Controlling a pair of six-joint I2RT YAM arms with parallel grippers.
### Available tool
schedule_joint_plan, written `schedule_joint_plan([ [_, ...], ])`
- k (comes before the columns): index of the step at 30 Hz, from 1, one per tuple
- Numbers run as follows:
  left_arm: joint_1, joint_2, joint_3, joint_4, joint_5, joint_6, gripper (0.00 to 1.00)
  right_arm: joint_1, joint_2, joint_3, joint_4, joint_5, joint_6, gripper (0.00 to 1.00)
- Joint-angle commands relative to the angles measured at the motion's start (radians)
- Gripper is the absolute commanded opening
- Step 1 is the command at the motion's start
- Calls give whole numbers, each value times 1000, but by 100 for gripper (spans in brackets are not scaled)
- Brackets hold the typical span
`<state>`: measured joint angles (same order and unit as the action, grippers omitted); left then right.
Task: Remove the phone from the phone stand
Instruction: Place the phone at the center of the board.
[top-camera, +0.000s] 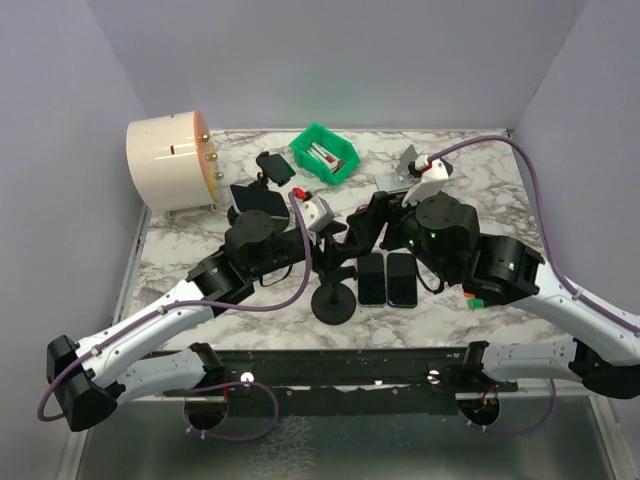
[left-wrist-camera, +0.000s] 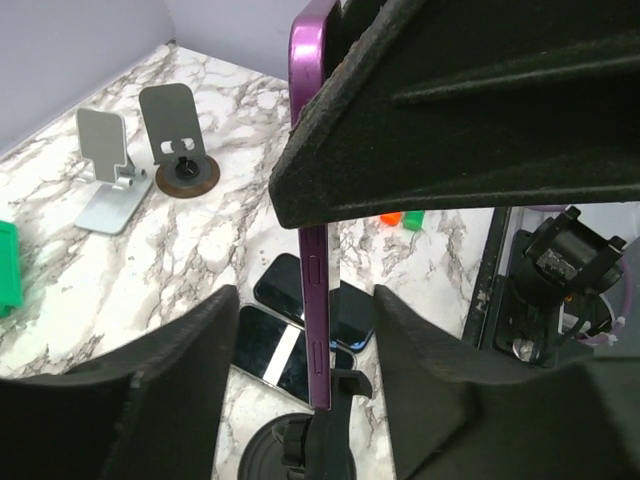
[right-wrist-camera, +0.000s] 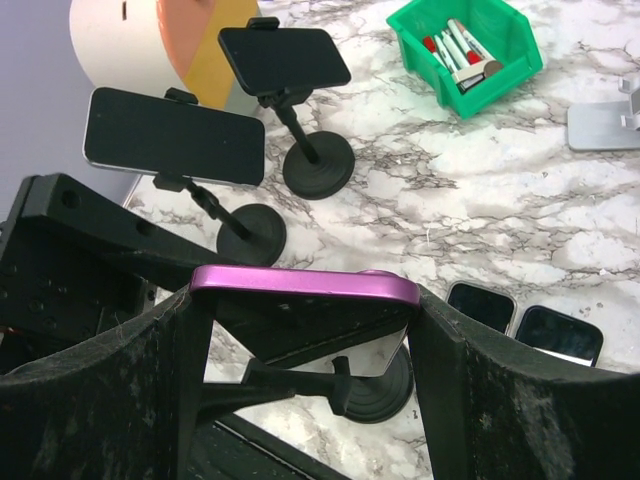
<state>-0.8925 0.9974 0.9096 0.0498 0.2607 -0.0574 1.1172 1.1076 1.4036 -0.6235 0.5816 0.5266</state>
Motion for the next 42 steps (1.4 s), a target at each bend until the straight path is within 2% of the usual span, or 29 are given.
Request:
schedule_joint_plan([
  [1, -6, 16, 35, -5, 16, 14, 52, -5, -19, 8, 67, -16, 12, 0],
  [5, -8, 25, 36, -3, 27, 13, 49, -5, -26, 6, 67, -14, 16, 0],
  [7, -7, 29, 36, -1, 27, 13, 44, -5, -27, 6, 66, -14, 18, 0],
  [12, -8, 37, 40, 7, 26, 12, 26, -5, -27, 1, 64, -16, 26, 0],
  [15, -8, 40, 40, 9, 17, 12, 9, -5, -29, -4, 66, -28, 26, 1],
  [16, -8, 41, 40, 11, 14, 11, 1, -5, -32, -8, 68, -37, 23, 5],
  [17, -8, 41, 39, 12, 8, 8, 0, -5, -36, -14, 77, -53, 14, 14],
  [21, -8, 32, 26, 35, -5, -18, 0, -5, -63, -44, 106, -132, -19, 61],
  [26, -9, -1, -1, 77, 2, -45, 0, -5, -109, -94, 136, -202, -36, 89],
  [28, -8, -10, -7, 83, 3, -50, 0, -5, -130, -110, 144, -211, -41, 97],
  [35, -8, -40, -20, 95, 10, -74, 0, -5, -198, -149, 180, -279, -79, 100],
  [38, -8, -73, -37, 119, 22, -114, 0, -5, -276, -221, 261, -414, -150, 99],
  [42, -8, -150, -83, 187, 113, -193, 0, -5, -434, -390, 437, -605, -229, 94],
])
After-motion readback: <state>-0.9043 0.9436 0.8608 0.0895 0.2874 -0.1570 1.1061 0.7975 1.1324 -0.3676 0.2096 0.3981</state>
